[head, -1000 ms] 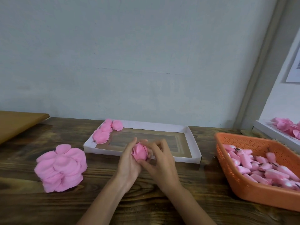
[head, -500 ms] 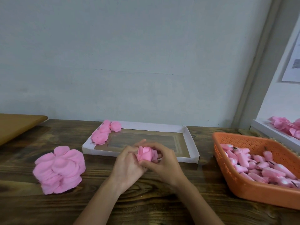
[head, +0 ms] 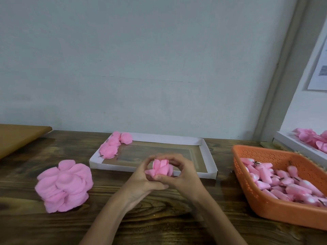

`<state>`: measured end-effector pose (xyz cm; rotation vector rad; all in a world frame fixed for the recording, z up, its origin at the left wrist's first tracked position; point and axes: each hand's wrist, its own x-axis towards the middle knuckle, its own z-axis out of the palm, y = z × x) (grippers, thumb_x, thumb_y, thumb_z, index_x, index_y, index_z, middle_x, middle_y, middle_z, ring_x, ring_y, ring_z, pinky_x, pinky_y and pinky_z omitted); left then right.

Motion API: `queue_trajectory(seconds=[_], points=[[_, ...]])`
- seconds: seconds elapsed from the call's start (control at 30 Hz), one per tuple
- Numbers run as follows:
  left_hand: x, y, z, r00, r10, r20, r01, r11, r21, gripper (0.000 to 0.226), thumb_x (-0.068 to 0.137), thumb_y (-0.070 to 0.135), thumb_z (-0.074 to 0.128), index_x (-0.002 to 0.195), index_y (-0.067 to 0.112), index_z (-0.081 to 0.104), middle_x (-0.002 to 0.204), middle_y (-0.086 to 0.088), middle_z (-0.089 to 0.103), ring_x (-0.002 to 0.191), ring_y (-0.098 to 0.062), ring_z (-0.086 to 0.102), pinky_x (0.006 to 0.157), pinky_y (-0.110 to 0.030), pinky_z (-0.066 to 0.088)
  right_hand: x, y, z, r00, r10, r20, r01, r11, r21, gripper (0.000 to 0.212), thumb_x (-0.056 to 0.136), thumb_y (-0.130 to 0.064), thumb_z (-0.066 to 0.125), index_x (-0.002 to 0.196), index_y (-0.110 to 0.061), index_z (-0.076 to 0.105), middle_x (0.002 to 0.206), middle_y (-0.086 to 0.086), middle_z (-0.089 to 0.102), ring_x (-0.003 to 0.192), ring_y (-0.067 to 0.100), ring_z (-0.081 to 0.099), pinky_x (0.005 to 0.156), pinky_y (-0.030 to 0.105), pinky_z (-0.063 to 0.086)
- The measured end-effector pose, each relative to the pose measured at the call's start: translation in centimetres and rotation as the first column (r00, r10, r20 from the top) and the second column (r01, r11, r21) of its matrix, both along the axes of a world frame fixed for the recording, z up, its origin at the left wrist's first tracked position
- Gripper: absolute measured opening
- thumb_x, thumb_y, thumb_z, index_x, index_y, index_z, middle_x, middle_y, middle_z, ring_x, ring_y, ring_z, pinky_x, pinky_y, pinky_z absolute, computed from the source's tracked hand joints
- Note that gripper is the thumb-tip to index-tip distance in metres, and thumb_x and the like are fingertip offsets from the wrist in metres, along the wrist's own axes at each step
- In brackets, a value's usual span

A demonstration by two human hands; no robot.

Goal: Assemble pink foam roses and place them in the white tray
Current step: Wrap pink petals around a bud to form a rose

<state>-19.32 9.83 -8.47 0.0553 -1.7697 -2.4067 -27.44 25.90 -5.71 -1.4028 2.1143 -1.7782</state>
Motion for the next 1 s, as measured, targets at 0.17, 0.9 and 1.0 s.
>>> queue_trajectory(seconds=[0.17, 0.9, 1.0], points=[[0.1, 0.4, -0.1, 0.990, 0.119, 0.077, -0.099, 0.969, -0.227, 0.111, 0.039, 0.022, 0.108, 0.137, 0.023, 0.055, 0.126, -0.008, 0.072, 0.113, -0.025, 0.072, 0.096, -0.052, 0.060, -0.8, 0.6, -0.1, 0.998, 0.059, 0.016, -0.060, 0.995, 0.080, 0.046, 0.076, -0.033, 0.092, 0.117, -0.042, 0.072, 0.124, -0.012, 0.066, 0.121, 0.013, 0.062, 0.105, 0.041, 0.055], [-0.7, 1.0, -0.7, 0.985, 0.141, 0.104, -0.098, 0.937, -0.336, 0.074, 0.063, 0.023, 0.095, 0.124, 0.003, 0.060, 0.083, -0.011, 0.076, 0.076, -0.026, 0.073, 0.069, -0.033, 0.059, -1.6, 0.8, -0.4, 0.996, 0.062, -0.057, -0.057, 0.994, 0.092, 0.039, 0.084, -0.032, 0.086, 0.120, -0.035, 0.073, 0.123, -0.014, 0.070, 0.121, 0.013, 0.063, 0.102, 0.042, 0.056], [-0.7, 1.0, -0.6, 0.980, 0.187, 0.066, -0.157, 0.934, -0.320, 0.066, 0.059, 0.016, 0.091, 0.118, 0.006, 0.063, 0.082, -0.012, 0.077, 0.076, -0.027, 0.076, 0.065, -0.032, 0.060, -1.3, 0.7, -0.4, 0.995, 0.058, -0.081, -0.053, 0.997, 0.056, 0.031, 0.084, -0.031, 0.087, 0.114, -0.031, 0.077, 0.115, -0.010, 0.072, 0.113, 0.018, 0.067, 0.094, 0.043, 0.059]])
